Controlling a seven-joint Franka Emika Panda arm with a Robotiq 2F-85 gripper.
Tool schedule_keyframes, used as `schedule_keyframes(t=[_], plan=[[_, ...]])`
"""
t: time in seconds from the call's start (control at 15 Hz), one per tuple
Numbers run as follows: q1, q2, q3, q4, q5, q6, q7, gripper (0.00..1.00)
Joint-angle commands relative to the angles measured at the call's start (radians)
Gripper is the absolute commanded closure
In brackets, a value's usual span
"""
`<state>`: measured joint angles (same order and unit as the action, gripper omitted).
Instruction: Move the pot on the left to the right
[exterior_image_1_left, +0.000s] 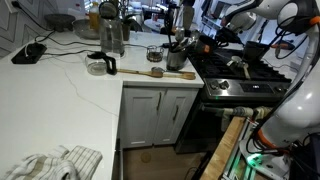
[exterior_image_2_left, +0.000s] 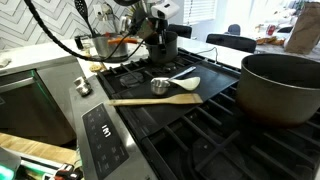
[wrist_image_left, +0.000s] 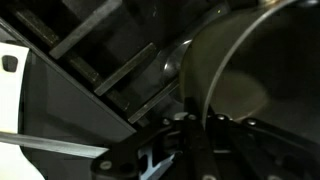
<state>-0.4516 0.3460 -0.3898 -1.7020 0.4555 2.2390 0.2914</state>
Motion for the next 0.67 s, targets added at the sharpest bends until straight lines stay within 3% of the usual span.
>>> schedule_keyframes(t=[0.0,0.6], plan=[[-0.025,-0.001,0.019,0.011,0.009,0.0,-0.007,1.0],[-0.021,-0.082,0.011,-0.003,-0.011,-0.024,-0.02,0.99]])
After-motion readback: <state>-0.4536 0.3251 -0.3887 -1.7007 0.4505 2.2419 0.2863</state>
